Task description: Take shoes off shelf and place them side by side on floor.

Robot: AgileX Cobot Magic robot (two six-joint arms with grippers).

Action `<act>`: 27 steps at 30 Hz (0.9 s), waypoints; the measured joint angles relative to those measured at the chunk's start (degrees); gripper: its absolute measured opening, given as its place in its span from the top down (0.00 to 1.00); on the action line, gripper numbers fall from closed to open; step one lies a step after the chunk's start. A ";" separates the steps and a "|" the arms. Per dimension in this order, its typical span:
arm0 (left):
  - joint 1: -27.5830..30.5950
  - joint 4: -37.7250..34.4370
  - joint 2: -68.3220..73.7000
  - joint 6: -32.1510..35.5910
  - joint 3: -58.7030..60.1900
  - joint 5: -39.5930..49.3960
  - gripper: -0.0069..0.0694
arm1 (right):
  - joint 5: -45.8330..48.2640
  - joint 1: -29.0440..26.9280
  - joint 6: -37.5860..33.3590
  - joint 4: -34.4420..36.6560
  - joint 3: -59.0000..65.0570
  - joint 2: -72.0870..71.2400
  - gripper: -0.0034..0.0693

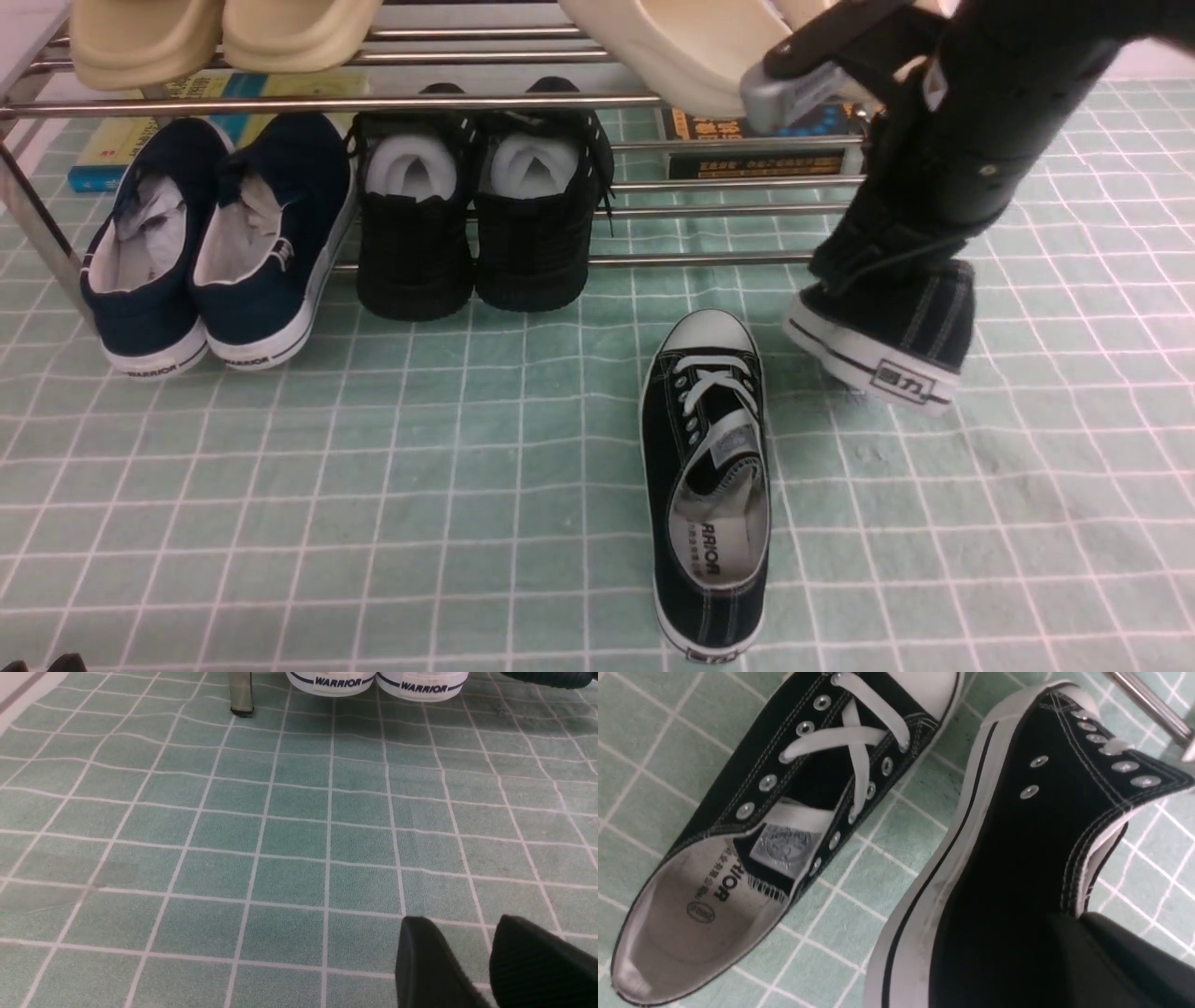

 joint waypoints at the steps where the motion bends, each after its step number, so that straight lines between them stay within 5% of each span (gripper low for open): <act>1: 0.00 0.00 0.00 0.00 0.00 0.00 0.59 | -0.42 0.00 0.00 0.26 0.00 0.30 0.93; 10: 0.00 0.00 0.00 0.00 0.00 0.00 0.59 | -0.37 0.04 -1.28 1.77 -0.14 1.91 0.93; 22: 0.00 0.00 0.00 0.00 0.00 0.00 0.59 | 0.88 -0.01 -1.32 16.81 1.80 5.21 0.93; 27: 0.00 0.00 0.00 0.00 0.00 0.00 0.59 | 0.02 1.68 -1.32 17.43 6.43 5.27 0.92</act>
